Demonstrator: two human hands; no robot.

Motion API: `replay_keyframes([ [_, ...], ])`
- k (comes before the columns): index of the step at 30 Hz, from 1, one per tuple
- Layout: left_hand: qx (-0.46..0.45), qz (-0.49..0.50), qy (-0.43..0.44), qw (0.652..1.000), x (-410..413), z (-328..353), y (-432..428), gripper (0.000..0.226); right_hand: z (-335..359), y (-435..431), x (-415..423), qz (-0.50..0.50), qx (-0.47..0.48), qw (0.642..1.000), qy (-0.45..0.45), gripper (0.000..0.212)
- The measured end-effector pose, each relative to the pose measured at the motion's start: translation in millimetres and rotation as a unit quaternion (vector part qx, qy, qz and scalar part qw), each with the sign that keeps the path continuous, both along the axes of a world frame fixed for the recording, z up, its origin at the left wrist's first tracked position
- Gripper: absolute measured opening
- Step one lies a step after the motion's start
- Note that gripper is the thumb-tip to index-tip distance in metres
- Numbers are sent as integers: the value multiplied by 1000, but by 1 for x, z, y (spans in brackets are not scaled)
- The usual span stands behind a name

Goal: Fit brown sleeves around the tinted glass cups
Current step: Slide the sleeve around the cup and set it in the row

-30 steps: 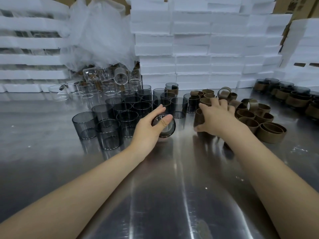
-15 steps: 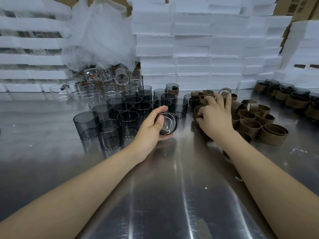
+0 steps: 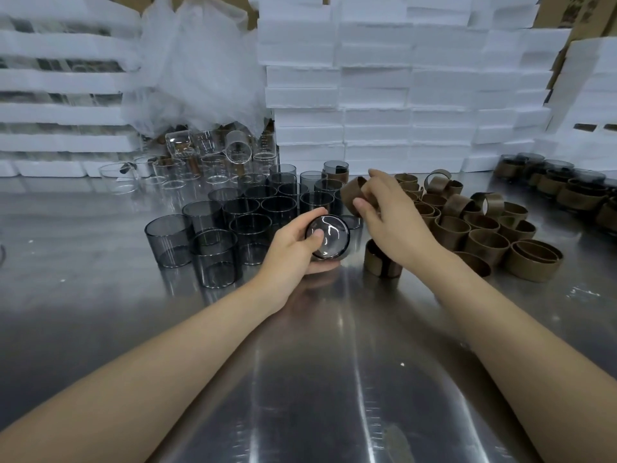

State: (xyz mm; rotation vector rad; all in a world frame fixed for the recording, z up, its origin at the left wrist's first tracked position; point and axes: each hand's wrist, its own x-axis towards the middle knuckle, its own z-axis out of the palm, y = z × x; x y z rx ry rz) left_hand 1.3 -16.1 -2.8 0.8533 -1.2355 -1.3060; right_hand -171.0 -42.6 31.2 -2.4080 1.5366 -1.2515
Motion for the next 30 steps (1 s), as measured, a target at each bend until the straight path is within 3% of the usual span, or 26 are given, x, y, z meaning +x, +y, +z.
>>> replay_keyframes([
  [7, -45, 9, -39, 998, 0, 2, 4, 37, 10, 10, 6, 45, 26, 995, -91, 25],
  [11, -56, 16, -31, 998, -1, 2, 5, 39, 14, 15, 13, 66, 119, 979, -155, 32],
  [13, -44, 21, -20, 999, -1, 3, 5, 37, 15, 15, 15, 32, 110, 986, -118, 37],
  [15, -22, 28, -13, 999, -1, 3, 3, 39, 17, 16, 17, 9, 80, 994, -76, 28],
  [20, -8, 24, 0, 1000, -1, 5, 3, 44, 18, 22, 24, -34, 33, 996, -78, 15],
  [23, 9, 32, 15, 999, -1, 6, 2, 41, 18, 26, 26, -39, 26, 995, -87, 25],
  [26, 40, 18, 52, 998, -1, 9, 1, 26, 19, 28, 29, -31, -4, 999, -29, 25],
  [30, 17, 9, 6, 1000, -2, 7, 2, 29, 16, 32, 32, -29, -71, 996, 53, 29],
])
